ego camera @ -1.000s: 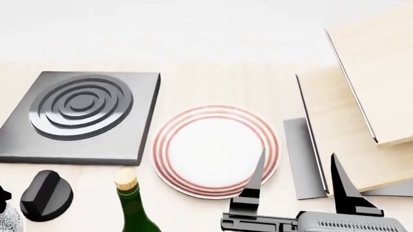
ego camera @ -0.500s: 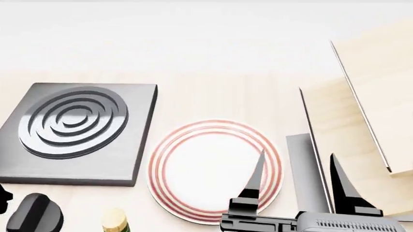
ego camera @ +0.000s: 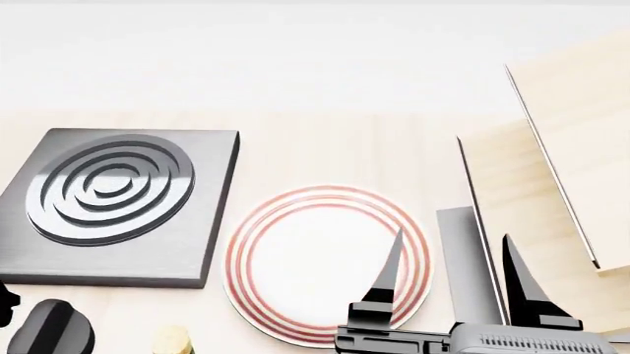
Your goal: Pick up the akita bowl and put it on the plate.
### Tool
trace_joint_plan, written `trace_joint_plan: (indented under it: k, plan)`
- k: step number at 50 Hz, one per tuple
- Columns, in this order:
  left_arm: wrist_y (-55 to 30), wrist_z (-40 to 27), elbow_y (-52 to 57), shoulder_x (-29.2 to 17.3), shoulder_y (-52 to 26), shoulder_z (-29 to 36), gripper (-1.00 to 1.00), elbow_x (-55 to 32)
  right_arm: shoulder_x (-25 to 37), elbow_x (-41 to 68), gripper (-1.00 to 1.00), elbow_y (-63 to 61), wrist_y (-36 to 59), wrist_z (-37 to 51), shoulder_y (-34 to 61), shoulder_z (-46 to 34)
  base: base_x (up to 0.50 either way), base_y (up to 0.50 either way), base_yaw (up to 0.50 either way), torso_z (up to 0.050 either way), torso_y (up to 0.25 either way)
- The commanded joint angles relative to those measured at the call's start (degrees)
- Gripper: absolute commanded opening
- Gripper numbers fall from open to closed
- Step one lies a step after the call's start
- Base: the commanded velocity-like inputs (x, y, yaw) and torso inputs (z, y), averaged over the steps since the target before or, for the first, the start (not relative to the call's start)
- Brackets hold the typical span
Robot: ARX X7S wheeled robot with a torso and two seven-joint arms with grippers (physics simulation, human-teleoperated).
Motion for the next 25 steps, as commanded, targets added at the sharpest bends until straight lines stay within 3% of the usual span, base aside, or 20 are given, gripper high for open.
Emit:
trace_joint_plan:
  k: [1,25]
  plan:
    - [-0.02,-0.25,0.02,-0.24,-0.03,0.19,1.00,0.07,0.08,-0.29,1.00,0.46,-0.30,0.34,0.14,-0.37,0.00,0.00,0.00,0.000,0.000]
    - [-2.17,-1.97,0.68,-2.02,0.01,-1.66,1.00,0.26,0.38,-0.25,1.00,1.13,-1.09,0.59,0.05,-1.08,0.00,0.00,0.00,0.000,0.000]
